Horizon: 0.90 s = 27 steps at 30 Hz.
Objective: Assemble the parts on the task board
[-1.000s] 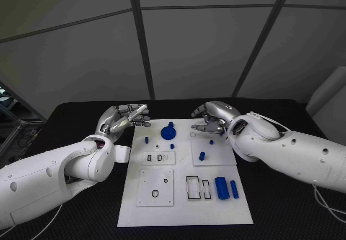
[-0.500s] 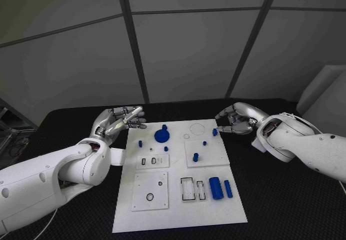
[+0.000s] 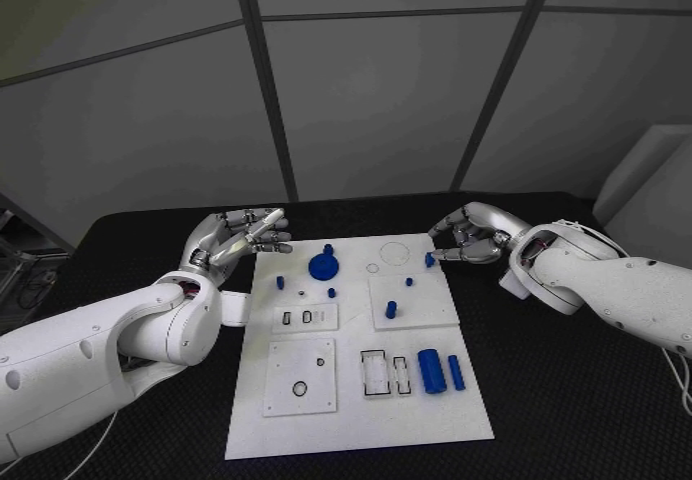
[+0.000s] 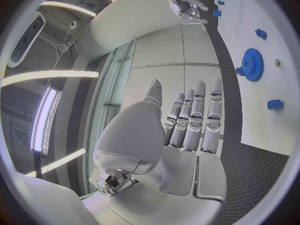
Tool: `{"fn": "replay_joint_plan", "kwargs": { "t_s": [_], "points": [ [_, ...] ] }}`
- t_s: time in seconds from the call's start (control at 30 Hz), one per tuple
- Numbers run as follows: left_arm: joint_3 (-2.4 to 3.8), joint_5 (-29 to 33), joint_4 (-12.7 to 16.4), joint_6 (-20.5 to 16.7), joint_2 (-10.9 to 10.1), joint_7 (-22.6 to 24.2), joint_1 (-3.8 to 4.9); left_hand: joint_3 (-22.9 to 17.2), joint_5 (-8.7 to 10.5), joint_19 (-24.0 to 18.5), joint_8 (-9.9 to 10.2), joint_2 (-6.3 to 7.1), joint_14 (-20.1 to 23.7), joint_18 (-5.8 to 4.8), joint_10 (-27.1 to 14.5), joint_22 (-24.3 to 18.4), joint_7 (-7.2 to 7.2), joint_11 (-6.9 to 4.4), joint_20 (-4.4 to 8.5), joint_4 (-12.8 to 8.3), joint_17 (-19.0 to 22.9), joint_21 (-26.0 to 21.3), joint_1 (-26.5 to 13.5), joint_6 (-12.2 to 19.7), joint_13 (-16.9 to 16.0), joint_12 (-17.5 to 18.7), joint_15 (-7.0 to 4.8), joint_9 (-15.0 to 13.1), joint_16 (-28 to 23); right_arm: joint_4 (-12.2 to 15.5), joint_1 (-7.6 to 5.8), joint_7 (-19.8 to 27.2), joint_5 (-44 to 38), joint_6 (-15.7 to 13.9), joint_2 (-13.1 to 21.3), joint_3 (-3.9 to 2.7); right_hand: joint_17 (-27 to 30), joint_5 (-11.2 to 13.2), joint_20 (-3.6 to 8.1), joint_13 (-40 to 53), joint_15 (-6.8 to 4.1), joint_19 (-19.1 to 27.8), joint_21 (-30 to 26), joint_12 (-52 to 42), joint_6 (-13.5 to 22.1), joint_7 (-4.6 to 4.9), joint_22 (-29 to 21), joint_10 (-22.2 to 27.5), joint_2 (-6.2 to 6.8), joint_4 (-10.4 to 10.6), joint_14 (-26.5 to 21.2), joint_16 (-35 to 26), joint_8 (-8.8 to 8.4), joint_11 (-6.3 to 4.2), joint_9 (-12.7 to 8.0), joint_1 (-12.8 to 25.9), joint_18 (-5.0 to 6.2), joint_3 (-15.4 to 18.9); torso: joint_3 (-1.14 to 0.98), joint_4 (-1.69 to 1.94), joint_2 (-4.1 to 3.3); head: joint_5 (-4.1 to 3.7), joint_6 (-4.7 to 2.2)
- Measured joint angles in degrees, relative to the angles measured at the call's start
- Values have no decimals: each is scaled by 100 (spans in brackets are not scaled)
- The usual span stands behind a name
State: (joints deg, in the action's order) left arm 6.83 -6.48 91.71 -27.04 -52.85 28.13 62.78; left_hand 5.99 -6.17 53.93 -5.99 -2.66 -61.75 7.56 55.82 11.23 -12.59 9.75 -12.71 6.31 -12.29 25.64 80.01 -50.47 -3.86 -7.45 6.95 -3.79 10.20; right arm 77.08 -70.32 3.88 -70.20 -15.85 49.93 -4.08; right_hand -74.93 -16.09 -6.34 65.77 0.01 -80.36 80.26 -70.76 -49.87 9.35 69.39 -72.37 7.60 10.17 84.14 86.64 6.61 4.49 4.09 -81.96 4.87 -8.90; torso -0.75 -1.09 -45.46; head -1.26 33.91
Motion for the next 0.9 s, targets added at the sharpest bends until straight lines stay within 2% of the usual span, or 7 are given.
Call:
{"fn": "replay_joint_plan", "kwargs": {
  "t_s": [0.07, 0.47, 0.6, 0.7, 0.9],
  "points": [
    [0, 0, -6, 0, 0, 0, 0, 0, 0, 0, 0, 0, 0, 0, 0, 0, 0, 0, 0, 0, 0, 0, 0, 0, 0, 0, 0, 0, 0, -43, 7, 10, 5, 49, -18, 0, 0, 0, 0, 9, 0, 0, 0, 0, -28, 24, 0, 0, -23, -15, 0, 0, 0, 0, 6, -23, 1, -12, 1, 1, 0, 2, 8],
    [0, 3, -21, 3, 13, 0, 0, 0, 0, 0, 0, 0, 0, 0, 0, 0, 0, 0, 0, 0, 1, 0, 0, 0, 0, 0, 0, 0, 0, -233, 48, 22, -34, 264, -154, 0, 1, -21, 0, 37, 0, 0, 0, 0, -155, -6, 17, 0, -61, -86, 0, 0, 32, 0, 18, -107, 0, -22, -3, 0, 1, 22, 38],
    [0, 3, -30, 4, 17, 0, 0, 0, 0, 0, 0, 0, 0, 0, 0, 0, 0, 0, 0, 0, 1, 0, 0, 0, 0, 0, 0, 0, 0, -287, 64, 19, -71, 312, -201, 0, 1, -21, 0, 51, 0, 0, 0, 0, -180, 17, 22, -21, -79, -101, 0, 0, 32, -21, 17, -125, 0, -38, -5, -2, 1, 24, 48],
    [0, 3, -35, 5, 21, 0, -1, 0, 0, 0, 0, 0, 0, -1, 0, 0, 0, 0, 0, 0, 1, 0, 0, 0, 0, 0, 0, 0, 0, -318, 77, 14, -97, 343, -220, 0, 1, -21, 0, 51, 0, 0, 0, 0, -216, -8, 22, -21, -83, -116, 0, 0, 65, -21, 17, -129, 0, -53, -7, -2, 1, 25, 54],
    [0, 4, -47, 5, 25, 0, -1, 0, 0, -42, 0, -22, 0, 1, 0, 0, 0, 0, 0, 0, -6, 0, 23, 0, 0, 21, 0, 0, 0, -360, 90, 2, -155, 396, -248, 0, 1, -21, 0, 59, 0, 0, 0, -23, -309, 3, 38, -21, -120, -145, 0, 0, 71, -20, 24, -166, 0, -82, -7, -3, 1, 31, 64]
  ]
}}
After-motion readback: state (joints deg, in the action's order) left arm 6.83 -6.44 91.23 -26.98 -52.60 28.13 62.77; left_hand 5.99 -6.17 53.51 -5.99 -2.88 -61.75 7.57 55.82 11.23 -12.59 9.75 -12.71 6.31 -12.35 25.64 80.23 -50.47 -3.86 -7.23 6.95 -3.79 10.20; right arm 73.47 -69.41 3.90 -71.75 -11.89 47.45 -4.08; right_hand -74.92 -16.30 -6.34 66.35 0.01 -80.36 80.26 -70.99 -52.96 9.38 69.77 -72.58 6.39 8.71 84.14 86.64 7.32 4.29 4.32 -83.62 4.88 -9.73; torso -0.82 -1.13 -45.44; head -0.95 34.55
